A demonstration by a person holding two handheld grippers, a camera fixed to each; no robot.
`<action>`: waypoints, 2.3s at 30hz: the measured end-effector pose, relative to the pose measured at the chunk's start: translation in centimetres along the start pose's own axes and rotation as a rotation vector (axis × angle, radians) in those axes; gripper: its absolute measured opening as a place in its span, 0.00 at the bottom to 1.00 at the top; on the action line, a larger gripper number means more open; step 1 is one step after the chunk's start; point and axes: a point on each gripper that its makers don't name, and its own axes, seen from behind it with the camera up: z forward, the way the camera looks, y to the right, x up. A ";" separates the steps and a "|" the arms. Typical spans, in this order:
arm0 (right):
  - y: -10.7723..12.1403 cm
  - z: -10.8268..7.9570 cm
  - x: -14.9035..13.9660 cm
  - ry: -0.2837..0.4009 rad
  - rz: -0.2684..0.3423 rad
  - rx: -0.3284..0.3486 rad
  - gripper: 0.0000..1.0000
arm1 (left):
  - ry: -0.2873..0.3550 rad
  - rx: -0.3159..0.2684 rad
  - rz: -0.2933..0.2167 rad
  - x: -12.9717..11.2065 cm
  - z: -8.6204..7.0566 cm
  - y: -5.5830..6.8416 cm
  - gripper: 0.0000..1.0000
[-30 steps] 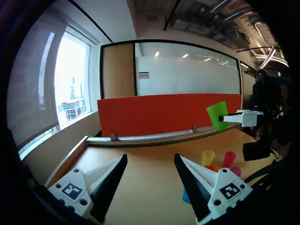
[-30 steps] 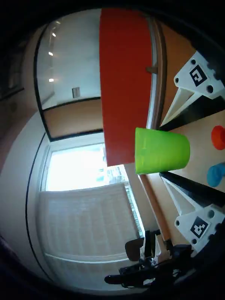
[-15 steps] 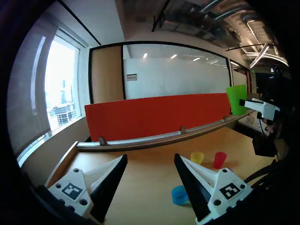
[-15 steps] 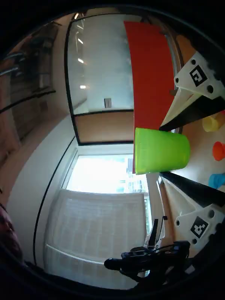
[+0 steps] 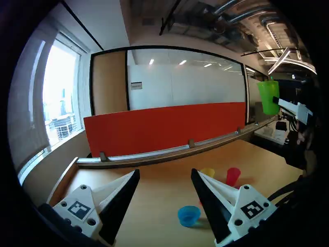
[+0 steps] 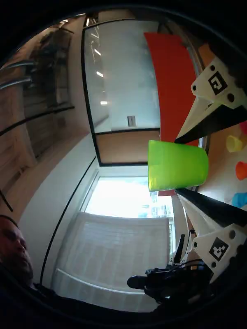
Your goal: Pour water
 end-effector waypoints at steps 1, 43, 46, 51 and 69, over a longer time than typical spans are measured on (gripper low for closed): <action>0.1 -0.2 0.0 -0.001 -0.003 -0.004 0.82 | -0.002 -0.003 0.000 -0.1 0.0 0.2 0.92; 1.9 -4.1 -2.5 -0.058 -0.004 -0.038 0.82 | -0.089 -0.061 -0.020 -10.0 1.2 5.3 0.92; 2.0 -4.1 -3.0 -0.069 -0.003 -0.038 0.81 | -0.096 -0.063 -0.027 -11.1 1.5 5.6 0.92; 1.8 -4.1 -3.8 -0.087 -0.001 -0.036 0.82 | -0.113 -0.058 -0.040 -13.3 2.1 6.2 0.92; 1.8 -4.2 -5.9 -0.137 -0.003 -0.034 0.82 | -0.247 -0.042 -0.041 -21.3 5.5 7.3 0.93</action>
